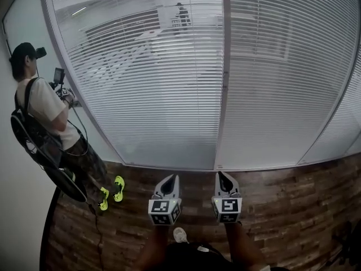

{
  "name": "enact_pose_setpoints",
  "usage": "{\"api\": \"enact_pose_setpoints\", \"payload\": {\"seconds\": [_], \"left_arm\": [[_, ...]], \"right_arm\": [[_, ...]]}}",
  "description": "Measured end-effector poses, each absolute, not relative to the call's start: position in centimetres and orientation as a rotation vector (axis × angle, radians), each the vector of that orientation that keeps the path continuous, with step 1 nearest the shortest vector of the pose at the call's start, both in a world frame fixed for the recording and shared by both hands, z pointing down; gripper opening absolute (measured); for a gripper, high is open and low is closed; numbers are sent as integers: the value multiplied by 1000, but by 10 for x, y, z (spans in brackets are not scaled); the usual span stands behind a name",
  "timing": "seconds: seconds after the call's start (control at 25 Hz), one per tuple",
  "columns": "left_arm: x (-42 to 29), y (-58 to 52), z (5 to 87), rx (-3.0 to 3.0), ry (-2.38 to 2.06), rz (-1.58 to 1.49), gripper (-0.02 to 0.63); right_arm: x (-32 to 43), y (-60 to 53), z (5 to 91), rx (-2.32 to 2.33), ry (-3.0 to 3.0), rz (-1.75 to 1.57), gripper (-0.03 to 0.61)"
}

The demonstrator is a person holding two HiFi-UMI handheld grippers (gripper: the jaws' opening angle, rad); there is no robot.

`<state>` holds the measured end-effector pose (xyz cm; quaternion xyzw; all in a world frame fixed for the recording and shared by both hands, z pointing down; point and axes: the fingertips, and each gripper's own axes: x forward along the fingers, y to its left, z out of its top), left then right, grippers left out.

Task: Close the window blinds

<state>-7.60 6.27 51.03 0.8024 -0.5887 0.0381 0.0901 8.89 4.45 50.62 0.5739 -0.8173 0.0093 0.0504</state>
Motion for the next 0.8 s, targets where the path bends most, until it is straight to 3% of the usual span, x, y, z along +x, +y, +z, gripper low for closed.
{"api": "enact_pose_setpoints", "payload": {"seconds": [0.8], "left_arm": [[-86,-79,496,2514,-1762,195,-6]], "right_arm": [[69,-83,509,1780,-2439,4,2]]}}
